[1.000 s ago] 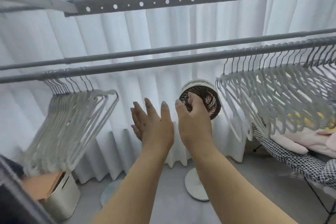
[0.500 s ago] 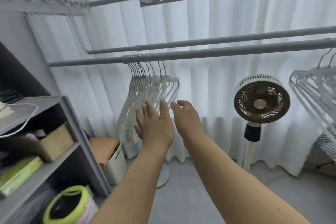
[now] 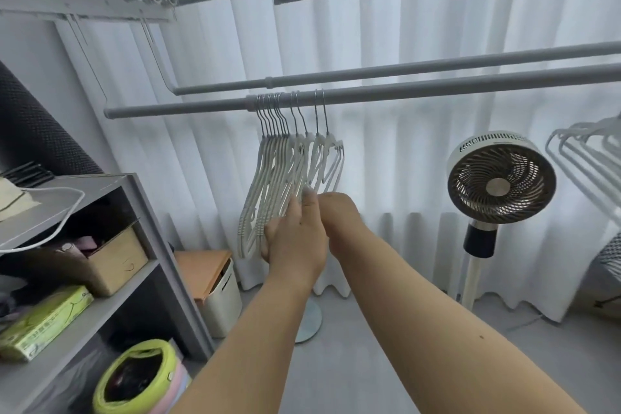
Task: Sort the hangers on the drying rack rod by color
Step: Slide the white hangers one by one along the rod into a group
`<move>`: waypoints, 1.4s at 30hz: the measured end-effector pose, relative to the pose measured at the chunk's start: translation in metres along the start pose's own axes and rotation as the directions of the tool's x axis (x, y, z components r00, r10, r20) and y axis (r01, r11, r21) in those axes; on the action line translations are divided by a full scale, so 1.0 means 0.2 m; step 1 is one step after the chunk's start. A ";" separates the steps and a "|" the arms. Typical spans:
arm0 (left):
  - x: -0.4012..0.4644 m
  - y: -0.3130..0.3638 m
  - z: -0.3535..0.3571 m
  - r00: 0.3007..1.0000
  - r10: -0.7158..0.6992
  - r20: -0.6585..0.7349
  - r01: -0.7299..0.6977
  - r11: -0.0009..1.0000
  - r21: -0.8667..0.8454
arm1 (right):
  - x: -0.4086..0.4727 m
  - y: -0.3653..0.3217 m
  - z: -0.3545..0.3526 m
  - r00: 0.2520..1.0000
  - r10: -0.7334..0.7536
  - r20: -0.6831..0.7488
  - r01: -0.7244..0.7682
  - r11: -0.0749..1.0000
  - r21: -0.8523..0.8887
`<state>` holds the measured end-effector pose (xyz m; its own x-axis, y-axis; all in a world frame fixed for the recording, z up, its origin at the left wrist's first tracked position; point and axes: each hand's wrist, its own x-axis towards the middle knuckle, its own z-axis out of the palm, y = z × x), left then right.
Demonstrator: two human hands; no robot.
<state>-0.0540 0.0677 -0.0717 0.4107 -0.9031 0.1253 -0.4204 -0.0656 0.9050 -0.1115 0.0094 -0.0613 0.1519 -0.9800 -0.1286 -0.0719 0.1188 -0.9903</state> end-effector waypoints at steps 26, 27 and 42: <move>-0.17 0.26 0.40 0.985 0.020 0.172 0.022 0.971 -0.239 | -0.15 0.07 -0.56 0.975 0.004 -0.224 0.075 0.936 0.343; -0.19 0.28 0.43 0.986 0.025 0.166 0.015 0.972 -0.235 | -0.16 0.07 -0.60 0.969 -0.006 -0.249 0.092 0.938 0.334; -0.36 0.52 0.89 0.966 0.192 0.172 -0.174 0.978 -0.115 | -0.33 0.08 -1.18 0.882 -0.077 -0.465 0.255 0.908 0.333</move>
<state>-0.2709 0.0495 -0.0597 0.1771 -0.9580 0.2254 -0.3896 0.1421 0.9100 -0.3558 0.0387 -0.0556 -0.3184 -0.9479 -0.0129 0.3021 -0.0885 -0.9491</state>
